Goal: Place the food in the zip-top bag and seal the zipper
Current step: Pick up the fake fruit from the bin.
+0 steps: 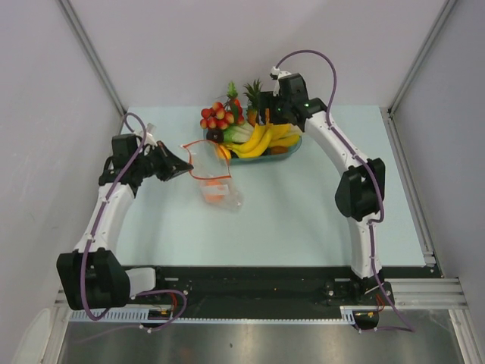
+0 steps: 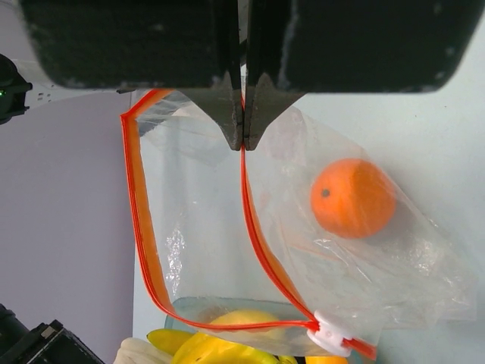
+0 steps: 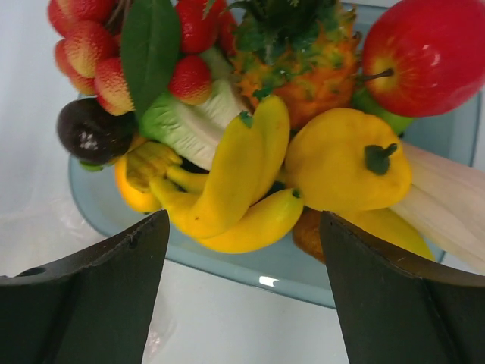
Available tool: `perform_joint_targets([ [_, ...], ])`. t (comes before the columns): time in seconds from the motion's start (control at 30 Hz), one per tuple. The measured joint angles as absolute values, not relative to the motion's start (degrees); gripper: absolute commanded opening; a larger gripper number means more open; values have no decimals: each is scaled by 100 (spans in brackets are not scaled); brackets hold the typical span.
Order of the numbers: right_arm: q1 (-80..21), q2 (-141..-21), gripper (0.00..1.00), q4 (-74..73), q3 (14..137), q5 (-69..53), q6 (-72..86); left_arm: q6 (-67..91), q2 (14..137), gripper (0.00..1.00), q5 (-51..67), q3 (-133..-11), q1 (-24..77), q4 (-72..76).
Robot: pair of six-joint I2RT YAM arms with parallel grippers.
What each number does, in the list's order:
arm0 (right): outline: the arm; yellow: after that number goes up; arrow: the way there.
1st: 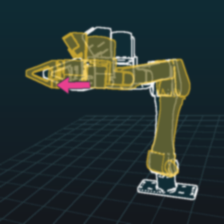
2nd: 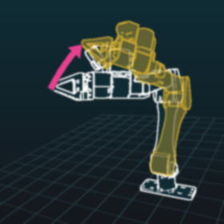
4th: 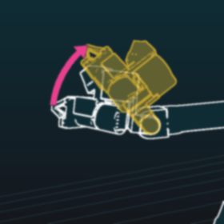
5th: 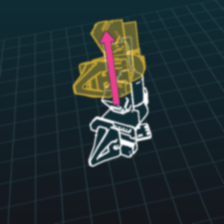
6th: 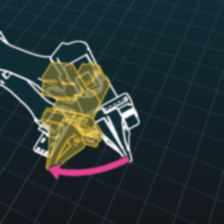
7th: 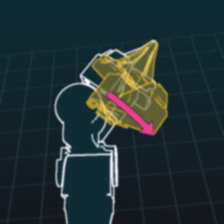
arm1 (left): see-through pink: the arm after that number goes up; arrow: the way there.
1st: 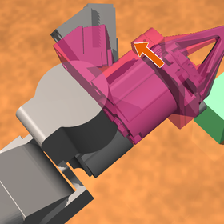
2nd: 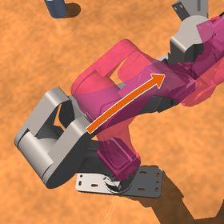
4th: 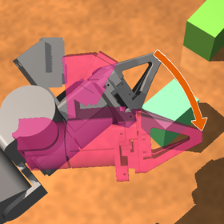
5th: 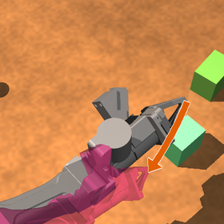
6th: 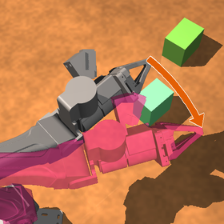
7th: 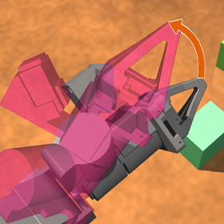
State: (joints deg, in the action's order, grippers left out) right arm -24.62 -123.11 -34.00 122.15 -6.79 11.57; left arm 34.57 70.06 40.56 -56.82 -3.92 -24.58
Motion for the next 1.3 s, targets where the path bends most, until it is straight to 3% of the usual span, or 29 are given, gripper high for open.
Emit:
perform_joint_targets([
  [0.6,-3052,-13231,72,-3107,13063,1162,-16,3472,7172,0,4040,-5682,-360,-2307],
  [0.8,-3070,-13356,52,-3100,13063,1267,-73,3514,7172,0,4036,-5682,-355,-2263],
  [1.13,-3118,-13371,4,-3046,13126,1328,207,3516,7172,0,4021,-5680,-353,-2231],
  [1.3,-3111,-13316,0,-3079,13124,1315,322,3516,7172,0,4021,-5680,-353,-2233],
])
